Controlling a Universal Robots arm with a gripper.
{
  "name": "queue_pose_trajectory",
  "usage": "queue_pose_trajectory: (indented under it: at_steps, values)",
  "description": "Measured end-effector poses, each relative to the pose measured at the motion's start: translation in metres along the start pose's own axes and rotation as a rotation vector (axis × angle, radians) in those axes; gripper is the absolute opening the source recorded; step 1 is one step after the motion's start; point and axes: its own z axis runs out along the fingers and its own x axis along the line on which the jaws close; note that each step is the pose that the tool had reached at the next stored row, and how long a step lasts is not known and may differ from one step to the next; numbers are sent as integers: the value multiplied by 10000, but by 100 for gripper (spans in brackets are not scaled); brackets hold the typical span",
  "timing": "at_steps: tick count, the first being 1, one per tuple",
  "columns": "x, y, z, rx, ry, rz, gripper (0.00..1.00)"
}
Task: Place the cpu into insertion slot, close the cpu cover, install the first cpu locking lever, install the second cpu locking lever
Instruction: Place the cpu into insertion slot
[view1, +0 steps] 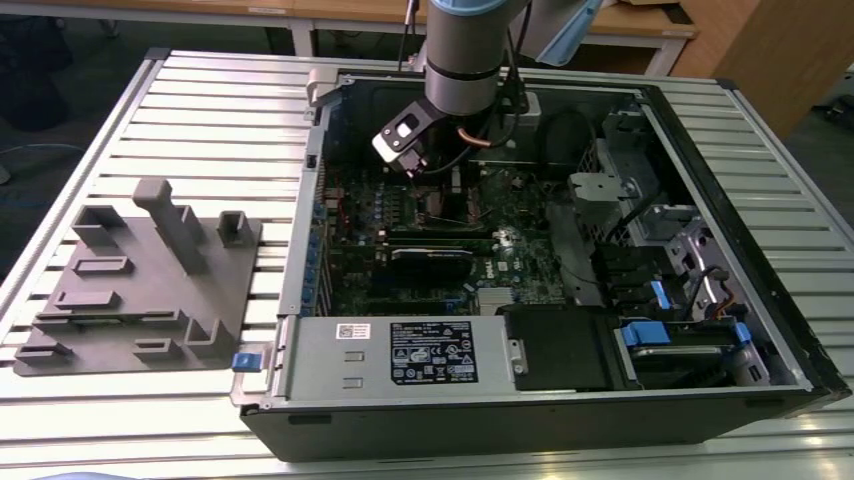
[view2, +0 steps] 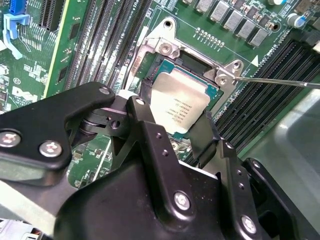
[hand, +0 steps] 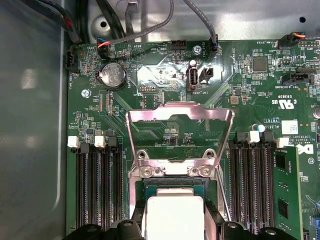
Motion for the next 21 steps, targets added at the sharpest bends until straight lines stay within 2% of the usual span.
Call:
queue_pose_trajectory:
  at_steps: [21]
  values:
    - [10, 11, 11, 0, 1, 0, 54]
